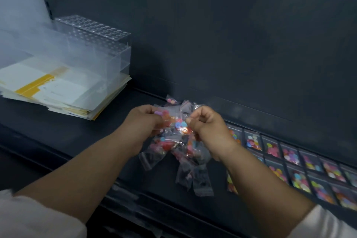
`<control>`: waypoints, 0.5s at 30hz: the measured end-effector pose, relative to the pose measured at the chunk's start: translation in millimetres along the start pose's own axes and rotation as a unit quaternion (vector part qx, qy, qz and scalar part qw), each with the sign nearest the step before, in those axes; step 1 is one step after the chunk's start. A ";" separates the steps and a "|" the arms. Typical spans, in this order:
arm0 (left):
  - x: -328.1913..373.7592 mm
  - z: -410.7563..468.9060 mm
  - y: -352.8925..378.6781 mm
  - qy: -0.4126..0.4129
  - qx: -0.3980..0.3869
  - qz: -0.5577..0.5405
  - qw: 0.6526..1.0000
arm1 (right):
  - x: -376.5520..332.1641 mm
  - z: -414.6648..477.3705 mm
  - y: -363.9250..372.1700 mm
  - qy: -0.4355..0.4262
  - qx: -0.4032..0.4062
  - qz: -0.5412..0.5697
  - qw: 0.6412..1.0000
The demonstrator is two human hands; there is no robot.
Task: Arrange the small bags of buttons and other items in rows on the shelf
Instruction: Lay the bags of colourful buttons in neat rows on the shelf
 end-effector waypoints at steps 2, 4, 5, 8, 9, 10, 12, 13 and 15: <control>1.9 -7.4 17.3 0.001 -0.019 -0.001 1.000 | -1.3 -11.2 -20.9 0.010 0.026 0.024 0.999; 1.8 -14.5 36.2 -0.001 -0.034 0.003 0.999 | -0.9 -23.7 -40.8 0.029 0.044 0.051 0.997; 1.5 -18.4 46.2 -0.004 -0.040 0.006 0.999 | -0.4 -30.2 -50.5 0.040 0.050 0.060 0.996; 3.1 -29.0 76.1 -0.001 -0.064 0.017 0.998 | 1.8 -50.3 -83.4 0.062 0.064 0.050 0.995; 4.2 -32.5 85.5 0.001 -0.072 0.019 0.997 | 2.1 -57.4 -95.7 0.068 0.070 0.041 0.994; 5.0 -35.6 93.6 0.003 -0.076 0.021 0.997 | 2.6 -64.5 -109.0 0.073 0.077 0.032 0.994; 6.9 -40.9 108.4 0.006 -0.077 0.025 0.997 | 4.5 -79.0 -135.5 0.086 0.088 0.022 0.992; 7.4 -43.0 115.7 0.005 -0.079 0.023 0.997 | 6.6 -86.3 -147.1 0.097 0.090 0.015 0.991; 8.1 -48.1 130.1 0.003 -0.086 0.022 0.996 | 13.2 -100.6 -170.0 0.118 0.089 -0.008 0.989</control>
Point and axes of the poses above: each hand's wrist, its own z-axis towards the middle knuckle, its own y-axis out of the palm, x = y × z, the point moved 10 cm from there along z, towards the middle knuckle, and after that the axes turned 12 degrees about z, right-handed, at the moved point
